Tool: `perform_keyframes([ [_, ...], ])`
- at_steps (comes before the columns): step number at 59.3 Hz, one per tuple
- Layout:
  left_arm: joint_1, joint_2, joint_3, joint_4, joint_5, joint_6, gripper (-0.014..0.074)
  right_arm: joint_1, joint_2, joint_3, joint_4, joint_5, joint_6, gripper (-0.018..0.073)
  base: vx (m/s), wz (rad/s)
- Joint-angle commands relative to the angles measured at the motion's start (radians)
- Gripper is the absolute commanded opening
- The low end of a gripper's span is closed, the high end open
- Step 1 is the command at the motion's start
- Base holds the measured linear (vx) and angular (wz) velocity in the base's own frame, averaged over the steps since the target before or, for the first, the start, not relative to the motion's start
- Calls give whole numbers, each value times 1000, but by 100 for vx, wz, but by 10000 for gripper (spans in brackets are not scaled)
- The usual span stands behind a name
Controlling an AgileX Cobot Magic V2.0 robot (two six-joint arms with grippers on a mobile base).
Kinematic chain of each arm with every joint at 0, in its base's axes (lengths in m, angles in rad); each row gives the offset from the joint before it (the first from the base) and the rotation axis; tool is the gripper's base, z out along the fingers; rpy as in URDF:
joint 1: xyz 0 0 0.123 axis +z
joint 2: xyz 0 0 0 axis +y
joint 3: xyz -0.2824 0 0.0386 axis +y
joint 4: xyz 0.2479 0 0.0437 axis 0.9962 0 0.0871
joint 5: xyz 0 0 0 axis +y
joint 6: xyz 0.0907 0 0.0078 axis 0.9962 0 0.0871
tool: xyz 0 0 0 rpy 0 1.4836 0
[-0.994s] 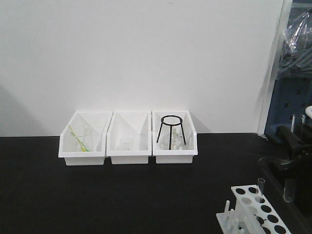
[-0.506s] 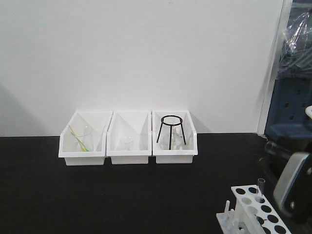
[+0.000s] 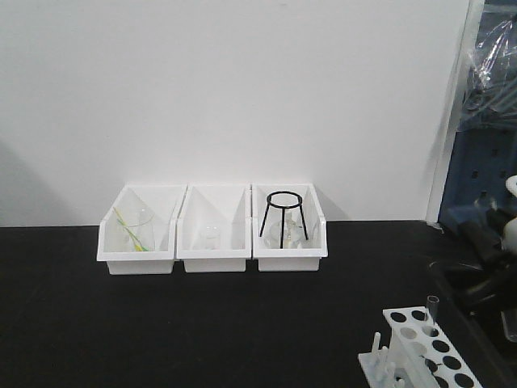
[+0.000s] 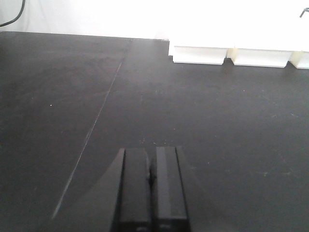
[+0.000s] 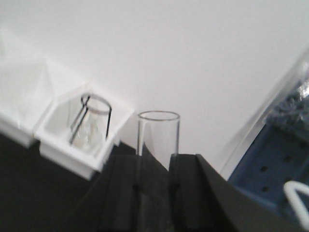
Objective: Flip and reinsert test tube from rack
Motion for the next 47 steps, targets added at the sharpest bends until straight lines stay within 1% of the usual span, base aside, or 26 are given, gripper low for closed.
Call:
perform_keyframes([
  [1, -5, -12, 1, -4, -87, 0, -6, -6, 1, 26, 238, -266, 43, -6, 0, 0],
  [3, -5, -12, 1, -4, -87, 0, -6, -6, 10, 58, 271, -353, 36, -6, 0, 0],
  [4, -5, -12, 1, -4, -87, 0, -6, -6, 17, 85, 284, -419, 30, -6, 0, 0],
  [7, -5, -12, 1, -4, -87, 0, -6, -6, 42, 147, 297, -567, 24, -6, 0, 0],
  [10, -5, -12, 1, -4, -87, 0, -6, -6, 76, 203, 296, -683, 28, -6, 0, 0],
  [14, -5, -12, 1, -4, -87, 0, -6, -6, 138, 261, 292, -779, 29, -6, 0, 0],
  [21, -5, -12, 1, -4, -87, 0, -6, -6, 232, 302, 291, -942, 17, -6, 0, 0],
  [36, -5, -12, 1, -4, -87, 0, -6, -6, 320, 265, 302, -949, -24, -6, 0, 0],
  [47, -5, -12, 1, -4, -87, 0, -6, -6, 322, 228, 298, -949, -3, -6, 0, 0],
])
